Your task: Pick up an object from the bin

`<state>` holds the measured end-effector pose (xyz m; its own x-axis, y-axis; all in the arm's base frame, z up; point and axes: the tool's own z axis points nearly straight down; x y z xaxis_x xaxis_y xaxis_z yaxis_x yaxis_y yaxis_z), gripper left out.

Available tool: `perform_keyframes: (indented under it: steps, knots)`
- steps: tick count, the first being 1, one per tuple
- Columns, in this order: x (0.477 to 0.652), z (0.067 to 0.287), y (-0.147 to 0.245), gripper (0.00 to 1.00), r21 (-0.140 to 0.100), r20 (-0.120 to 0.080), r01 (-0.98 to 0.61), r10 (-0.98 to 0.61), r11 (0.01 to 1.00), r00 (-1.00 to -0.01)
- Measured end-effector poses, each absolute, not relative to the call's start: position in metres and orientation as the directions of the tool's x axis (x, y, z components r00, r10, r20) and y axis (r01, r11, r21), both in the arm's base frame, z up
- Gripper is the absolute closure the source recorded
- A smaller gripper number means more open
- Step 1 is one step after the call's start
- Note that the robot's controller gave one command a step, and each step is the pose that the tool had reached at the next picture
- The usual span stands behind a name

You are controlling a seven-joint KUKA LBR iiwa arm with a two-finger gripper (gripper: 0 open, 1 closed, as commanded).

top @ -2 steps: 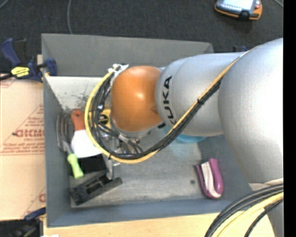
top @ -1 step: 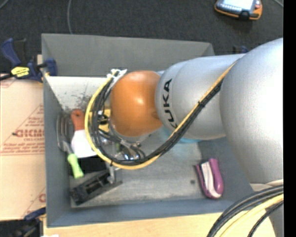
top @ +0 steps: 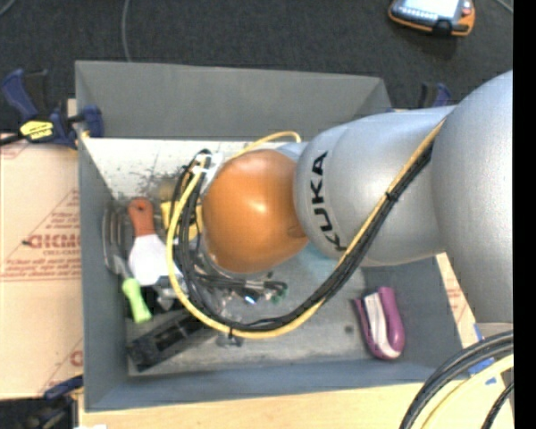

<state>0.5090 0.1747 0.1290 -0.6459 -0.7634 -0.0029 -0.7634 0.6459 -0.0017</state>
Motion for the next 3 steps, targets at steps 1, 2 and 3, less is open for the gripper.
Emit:
perform_keyframes:
  steps: [1,2,3]
  knots:
    - [0.513,0.070,0.171,0.00,-0.004,-0.010,-0.714,-0.714,0.700,-0.700]
    - [0.520,0.072,0.208,1.00,-0.020,-0.004,-0.895,-0.895,0.446,-0.446]
    - [0.520,0.072,0.208,1.00,-0.018,-0.005,-0.894,-0.894,0.448,-0.448]
